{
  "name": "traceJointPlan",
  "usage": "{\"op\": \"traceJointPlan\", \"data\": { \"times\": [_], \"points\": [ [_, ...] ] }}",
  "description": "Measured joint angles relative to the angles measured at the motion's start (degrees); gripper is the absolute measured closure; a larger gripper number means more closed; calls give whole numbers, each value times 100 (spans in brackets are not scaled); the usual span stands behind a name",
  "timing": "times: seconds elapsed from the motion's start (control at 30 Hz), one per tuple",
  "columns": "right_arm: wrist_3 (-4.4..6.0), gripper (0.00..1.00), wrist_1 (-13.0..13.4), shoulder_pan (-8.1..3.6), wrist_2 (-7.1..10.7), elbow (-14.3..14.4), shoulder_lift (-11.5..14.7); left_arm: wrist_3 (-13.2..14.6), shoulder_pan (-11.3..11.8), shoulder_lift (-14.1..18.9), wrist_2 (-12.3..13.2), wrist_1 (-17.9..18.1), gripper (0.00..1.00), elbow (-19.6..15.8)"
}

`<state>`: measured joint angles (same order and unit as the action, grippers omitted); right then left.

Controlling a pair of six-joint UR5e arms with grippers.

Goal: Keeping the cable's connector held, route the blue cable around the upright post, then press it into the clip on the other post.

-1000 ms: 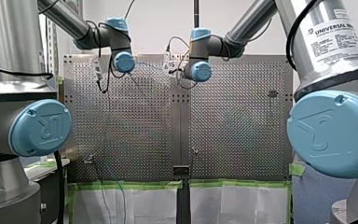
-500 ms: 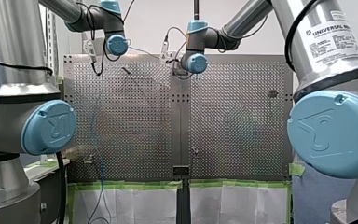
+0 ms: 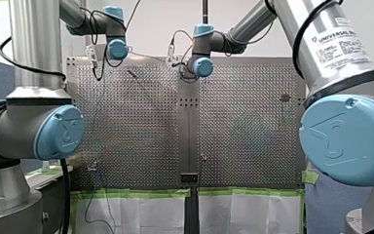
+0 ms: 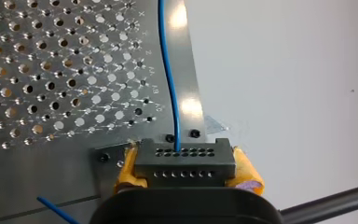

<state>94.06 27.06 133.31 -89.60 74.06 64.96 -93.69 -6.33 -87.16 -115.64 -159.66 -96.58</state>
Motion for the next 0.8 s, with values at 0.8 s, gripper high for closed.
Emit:
{"op": "traceJointPlan", "data": {
  "times": [0.8],
  "points": [
    [0,100,-216,-19,0,-1136,-613,-161,970,-1085,1085,-570,100,999]
  ]
}}
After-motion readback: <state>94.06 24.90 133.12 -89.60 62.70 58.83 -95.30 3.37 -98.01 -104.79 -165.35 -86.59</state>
